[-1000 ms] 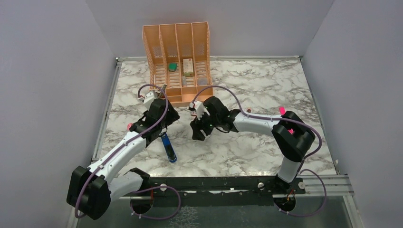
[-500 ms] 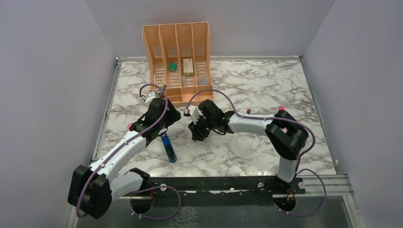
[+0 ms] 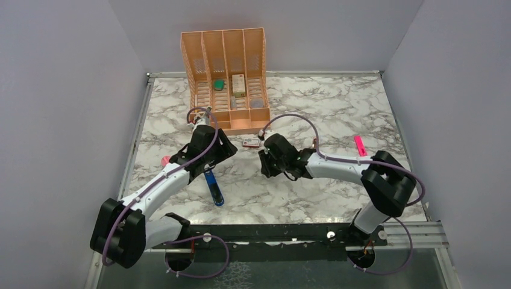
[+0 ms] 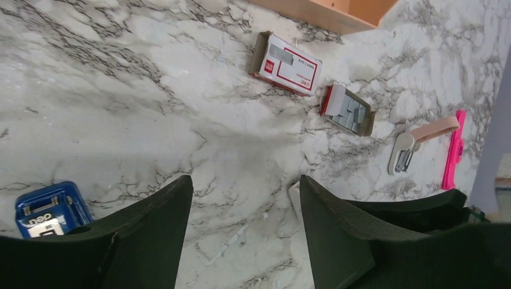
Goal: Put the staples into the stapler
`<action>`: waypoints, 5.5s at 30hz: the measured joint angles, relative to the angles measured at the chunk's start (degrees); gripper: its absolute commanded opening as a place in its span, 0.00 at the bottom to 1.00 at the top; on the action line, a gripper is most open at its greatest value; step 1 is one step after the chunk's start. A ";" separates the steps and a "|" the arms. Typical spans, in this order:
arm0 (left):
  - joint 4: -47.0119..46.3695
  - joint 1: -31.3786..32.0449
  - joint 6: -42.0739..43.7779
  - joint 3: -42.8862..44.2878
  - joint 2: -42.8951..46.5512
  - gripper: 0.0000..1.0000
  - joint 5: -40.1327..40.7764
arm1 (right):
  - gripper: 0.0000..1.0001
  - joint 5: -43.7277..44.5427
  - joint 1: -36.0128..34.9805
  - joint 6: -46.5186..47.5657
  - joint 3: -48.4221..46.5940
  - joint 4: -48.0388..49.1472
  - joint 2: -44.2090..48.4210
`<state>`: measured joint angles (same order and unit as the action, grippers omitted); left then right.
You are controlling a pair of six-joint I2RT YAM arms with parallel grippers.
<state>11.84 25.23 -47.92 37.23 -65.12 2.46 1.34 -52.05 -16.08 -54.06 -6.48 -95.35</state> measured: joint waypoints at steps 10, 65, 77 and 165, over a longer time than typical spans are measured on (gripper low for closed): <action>-7.26 0.66 0.42 -1.84 -6.93 0.66 -10.05 | 0.44 14.38 -0.04 -24.50 5.33 -7.50 5.70; -38.97 19.15 -8.02 -9.49 -24.83 0.29 -14.88 | 0.20 -13.79 10.95 -32.76 14.03 -0.11 11.54; -39.82 19.15 -8.70 -9.49 -25.33 0.00 -15.17 | 0.21 -16.85 12.07 -33.48 15.30 2.23 11.54; -39.54 22.05 -6.19 -5.16 -28.85 0.48 -18.32 | 0.34 -16.72 18.95 -31.71 15.32 5.68 6.67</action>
<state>-27.70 47.29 -54.11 32.08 -93.97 -15.86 -15.38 -33.10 -47.79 -38.74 -0.80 -88.68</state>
